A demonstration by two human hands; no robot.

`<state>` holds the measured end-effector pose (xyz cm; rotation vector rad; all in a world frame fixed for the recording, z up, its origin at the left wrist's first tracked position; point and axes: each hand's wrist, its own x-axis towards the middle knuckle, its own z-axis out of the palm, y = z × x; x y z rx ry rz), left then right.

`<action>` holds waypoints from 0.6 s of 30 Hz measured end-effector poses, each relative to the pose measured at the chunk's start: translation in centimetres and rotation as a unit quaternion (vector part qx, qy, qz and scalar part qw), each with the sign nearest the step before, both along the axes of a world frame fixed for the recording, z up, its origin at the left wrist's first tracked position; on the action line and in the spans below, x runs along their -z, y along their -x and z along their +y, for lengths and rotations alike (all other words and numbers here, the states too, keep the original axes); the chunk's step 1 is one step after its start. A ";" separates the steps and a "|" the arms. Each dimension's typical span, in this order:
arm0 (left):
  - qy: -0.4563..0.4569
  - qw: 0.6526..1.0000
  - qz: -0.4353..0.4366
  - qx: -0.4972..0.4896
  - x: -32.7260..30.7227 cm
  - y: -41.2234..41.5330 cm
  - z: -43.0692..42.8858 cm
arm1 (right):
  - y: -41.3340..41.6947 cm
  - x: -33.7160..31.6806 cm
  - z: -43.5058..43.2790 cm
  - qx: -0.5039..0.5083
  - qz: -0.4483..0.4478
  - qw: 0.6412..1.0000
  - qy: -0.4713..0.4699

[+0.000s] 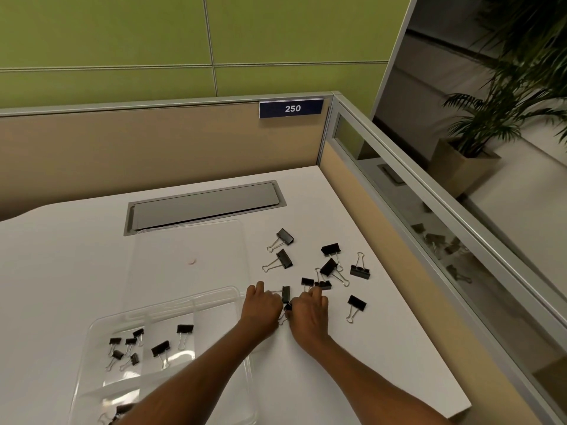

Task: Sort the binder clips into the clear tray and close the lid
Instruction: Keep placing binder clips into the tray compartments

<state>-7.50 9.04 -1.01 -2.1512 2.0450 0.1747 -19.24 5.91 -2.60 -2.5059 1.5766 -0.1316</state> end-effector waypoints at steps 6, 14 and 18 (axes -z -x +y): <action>0.058 0.995 0.075 -0.044 0.6 -0.6 0.0 | 0.3 0.2 0.1 -0.004 -0.046 0.999 0.003; 0.129 0.964 0.202 -0.118 -0.1 -2.1 0.4 | -0.3 -0.9 0.3 0.014 -0.119 0.993 -0.007; 0.154 0.948 0.230 -0.156 -1.0 -2.9 0.6 | -1.2 -2.0 0.4 0.021 -0.125 0.992 0.004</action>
